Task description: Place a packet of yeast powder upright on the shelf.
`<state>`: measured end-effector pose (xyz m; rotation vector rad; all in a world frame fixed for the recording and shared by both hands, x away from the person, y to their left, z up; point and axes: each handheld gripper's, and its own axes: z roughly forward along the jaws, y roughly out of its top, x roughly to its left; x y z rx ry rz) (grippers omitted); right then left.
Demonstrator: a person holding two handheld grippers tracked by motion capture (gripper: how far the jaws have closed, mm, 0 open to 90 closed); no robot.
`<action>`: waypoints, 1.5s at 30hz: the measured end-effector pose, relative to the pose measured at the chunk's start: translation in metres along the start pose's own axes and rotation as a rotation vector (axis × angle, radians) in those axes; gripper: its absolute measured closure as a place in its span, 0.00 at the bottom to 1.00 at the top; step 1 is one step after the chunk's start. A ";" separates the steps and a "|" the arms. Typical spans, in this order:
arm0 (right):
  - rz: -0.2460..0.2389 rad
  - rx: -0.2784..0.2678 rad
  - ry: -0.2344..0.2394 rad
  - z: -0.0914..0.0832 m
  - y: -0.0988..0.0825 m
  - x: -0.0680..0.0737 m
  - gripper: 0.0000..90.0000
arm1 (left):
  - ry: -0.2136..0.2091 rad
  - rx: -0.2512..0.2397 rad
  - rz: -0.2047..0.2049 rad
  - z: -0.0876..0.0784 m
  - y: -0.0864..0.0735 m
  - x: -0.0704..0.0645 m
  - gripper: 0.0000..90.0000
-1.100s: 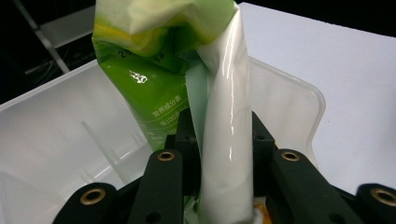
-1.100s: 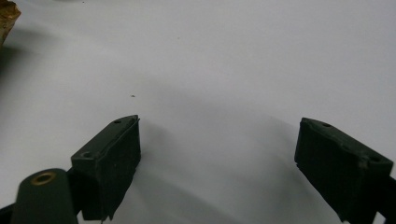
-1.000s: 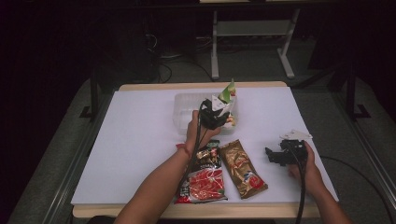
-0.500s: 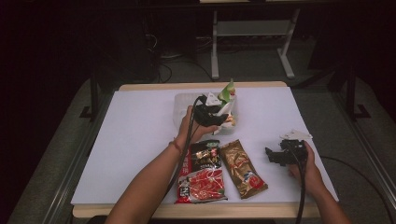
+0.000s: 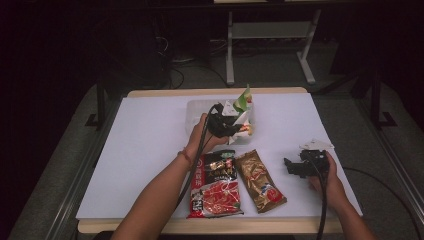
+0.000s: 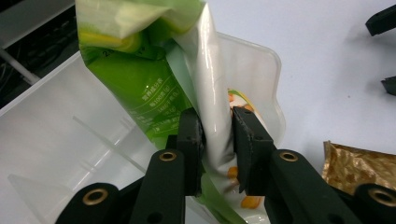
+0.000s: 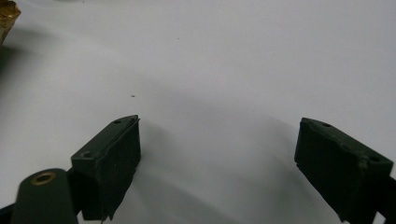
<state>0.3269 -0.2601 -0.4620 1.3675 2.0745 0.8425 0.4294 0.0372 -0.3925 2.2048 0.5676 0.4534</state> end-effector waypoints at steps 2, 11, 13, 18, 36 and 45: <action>0.001 0.001 0.001 0.000 0.000 0.000 0.15 | 0.013 0.002 0.010 0.002 0.000 -0.001 0.84; 0.001 0.001 0.001 0.000 0.000 0.000 0.15 | 0.031 0.026 0.028 0.007 0.001 -0.002 0.85; 0.000 0.000 0.000 0.000 0.000 0.000 0.15 | 0.022 0.019 0.020 0.005 0.000 -0.001 0.84; -0.005 -0.001 -0.004 0.000 0.000 0.001 0.15 | -0.008 -0.083 -0.012 -0.015 -0.002 0.003 0.73; -0.001 -0.001 0.000 0.000 0.000 0.000 0.15 | 0.017 -0.175 0.050 -0.098 -0.044 -0.008 0.53; 0.011 0.006 0.012 0.000 0.000 -0.001 0.15 | -0.057 -0.118 0.071 -0.096 -0.059 -0.010 0.72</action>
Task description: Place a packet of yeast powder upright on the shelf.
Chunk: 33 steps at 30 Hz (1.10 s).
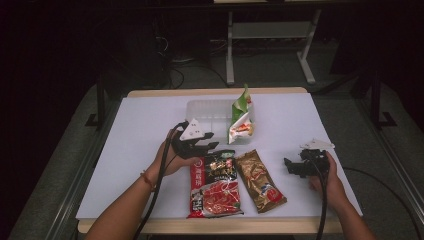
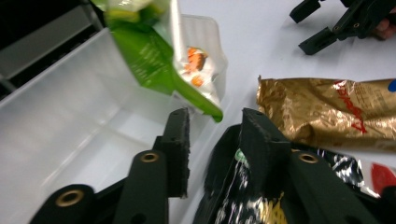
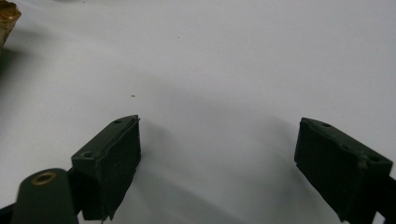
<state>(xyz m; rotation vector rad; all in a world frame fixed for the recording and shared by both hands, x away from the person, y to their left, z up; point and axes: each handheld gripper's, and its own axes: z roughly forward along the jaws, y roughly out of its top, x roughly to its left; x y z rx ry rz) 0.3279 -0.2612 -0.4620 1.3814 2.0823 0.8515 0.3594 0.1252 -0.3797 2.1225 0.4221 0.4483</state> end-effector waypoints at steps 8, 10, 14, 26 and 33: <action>-0.002 -0.002 -0.003 0.000 0.000 0.000 0.15 | 0.015 0.051 -0.038 0.049 0.014 0.004 0.76; -0.004 -0.003 -0.007 0.000 0.000 0.001 0.15 | 0.020 0.075 -0.039 0.060 0.015 0.006 0.76; -0.008 -0.005 -0.009 0.000 0.000 0.001 0.15 | 0.012 0.075 -0.074 0.070 0.015 0.012 0.81; -0.014 -0.007 -0.014 0.000 0.000 0.002 0.15 | 0.039 0.127 -0.053 0.078 0.026 0.016 0.80; -0.020 -0.007 -0.020 -0.001 0.000 0.003 0.15 | 0.045 0.168 -0.025 0.088 0.034 0.015 0.87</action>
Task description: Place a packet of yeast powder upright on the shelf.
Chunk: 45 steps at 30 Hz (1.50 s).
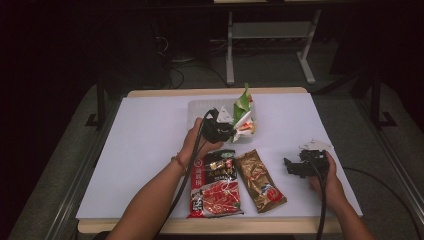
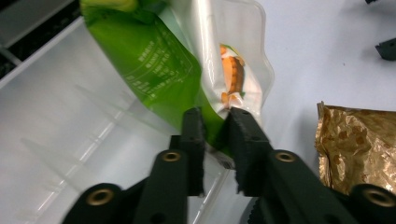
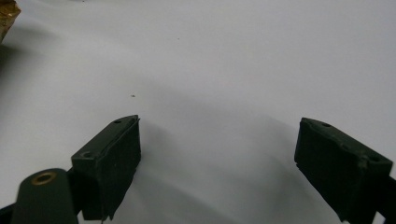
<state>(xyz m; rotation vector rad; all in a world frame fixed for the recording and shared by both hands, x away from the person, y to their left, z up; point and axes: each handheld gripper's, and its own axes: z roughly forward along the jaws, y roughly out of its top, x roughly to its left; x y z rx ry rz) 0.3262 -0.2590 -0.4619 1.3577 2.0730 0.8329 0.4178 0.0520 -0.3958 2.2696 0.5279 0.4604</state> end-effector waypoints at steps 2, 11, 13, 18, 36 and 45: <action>-0.004 -0.002 -0.004 0.000 0.000 0.000 0.15 | 0.005 0.008 0.001 0.003 0.002 -0.001 0.89; -0.012 -0.005 -0.012 0.000 0.000 0.001 0.15 | 0.005 0.056 0.018 0.010 0.009 0.001 0.93; -0.014 -0.007 -0.014 0.000 0.000 0.002 0.15 | 0.005 0.067 0.018 0.012 0.011 0.002 0.94; -0.023 -0.010 -0.023 -0.001 0.000 0.003 0.15 | -0.006 0.079 0.003 0.018 0.013 0.007 0.94; -0.039 -0.018 -0.035 -0.001 -0.001 0.005 0.15 | 0.045 0.166 0.087 0.028 0.024 0.003 0.94; -0.045 -0.021 -0.042 -0.002 -0.001 0.006 0.15 | 0.006 -0.106 0.000 -0.026 0.020 0.009 0.74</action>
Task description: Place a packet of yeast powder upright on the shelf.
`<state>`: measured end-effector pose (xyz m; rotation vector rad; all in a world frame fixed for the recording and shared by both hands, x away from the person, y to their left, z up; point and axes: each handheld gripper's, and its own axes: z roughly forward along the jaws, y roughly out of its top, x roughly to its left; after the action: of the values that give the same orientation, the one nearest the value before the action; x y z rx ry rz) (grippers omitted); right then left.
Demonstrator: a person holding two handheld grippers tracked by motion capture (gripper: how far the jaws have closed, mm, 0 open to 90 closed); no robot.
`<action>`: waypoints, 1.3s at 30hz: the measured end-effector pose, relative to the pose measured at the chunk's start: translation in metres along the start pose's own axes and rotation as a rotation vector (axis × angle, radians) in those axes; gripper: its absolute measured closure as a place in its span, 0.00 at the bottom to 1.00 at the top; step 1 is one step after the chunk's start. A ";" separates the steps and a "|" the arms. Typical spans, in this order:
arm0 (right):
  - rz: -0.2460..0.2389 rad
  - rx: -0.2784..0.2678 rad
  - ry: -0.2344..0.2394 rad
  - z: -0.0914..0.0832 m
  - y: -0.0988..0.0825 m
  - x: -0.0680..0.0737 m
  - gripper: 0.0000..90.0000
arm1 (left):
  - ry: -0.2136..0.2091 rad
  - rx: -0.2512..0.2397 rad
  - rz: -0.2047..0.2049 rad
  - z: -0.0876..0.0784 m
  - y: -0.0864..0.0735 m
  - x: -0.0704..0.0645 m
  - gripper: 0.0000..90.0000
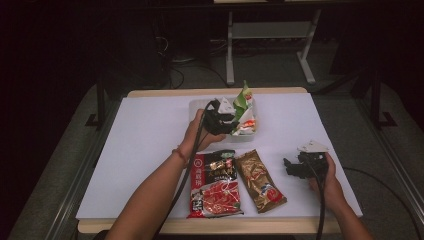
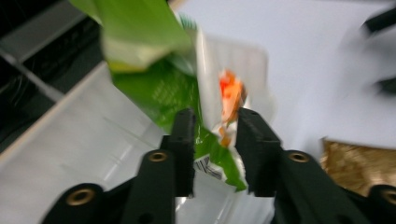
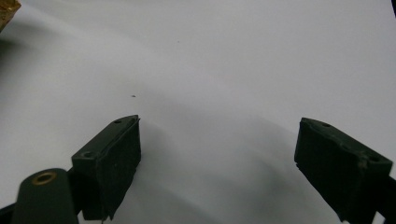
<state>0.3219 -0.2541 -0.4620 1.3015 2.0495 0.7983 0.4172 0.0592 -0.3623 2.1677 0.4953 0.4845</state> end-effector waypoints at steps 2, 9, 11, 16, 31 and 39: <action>0.000 0.000 0.001 0.000 0.000 0.000 0.15 | 0.001 -0.055 0.018 -0.018 -0.004 -0.002 0.69; 0.029 0.014 0.030 0.001 0.001 -0.004 0.15 | 0.018 -0.092 0.018 -0.065 -0.037 -0.005 0.57; 0.037 0.019 0.037 0.002 0.001 -0.005 0.15 | 0.021 -0.091 0.019 -0.074 -0.046 -0.005 0.54; 0.072 0.033 0.068 0.003 0.001 -0.010 0.15 | 0.048 -0.073 0.010 -0.091 -0.068 -0.004 0.47; 0.010 0.028 0.056 0.002 0.003 -0.007 0.16 | 0.033 -0.029 -0.103 -0.131 -0.135 0.001 0.35; -0.022 -0.019 0.174 -0.014 0.003 -0.010 0.16 | -0.055 -0.006 -0.165 -0.124 -0.156 -0.012 0.27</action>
<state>0.3165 -0.2649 -0.4490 1.2343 2.1813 0.9488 0.3173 0.2223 -0.4185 2.1074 0.6350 0.3342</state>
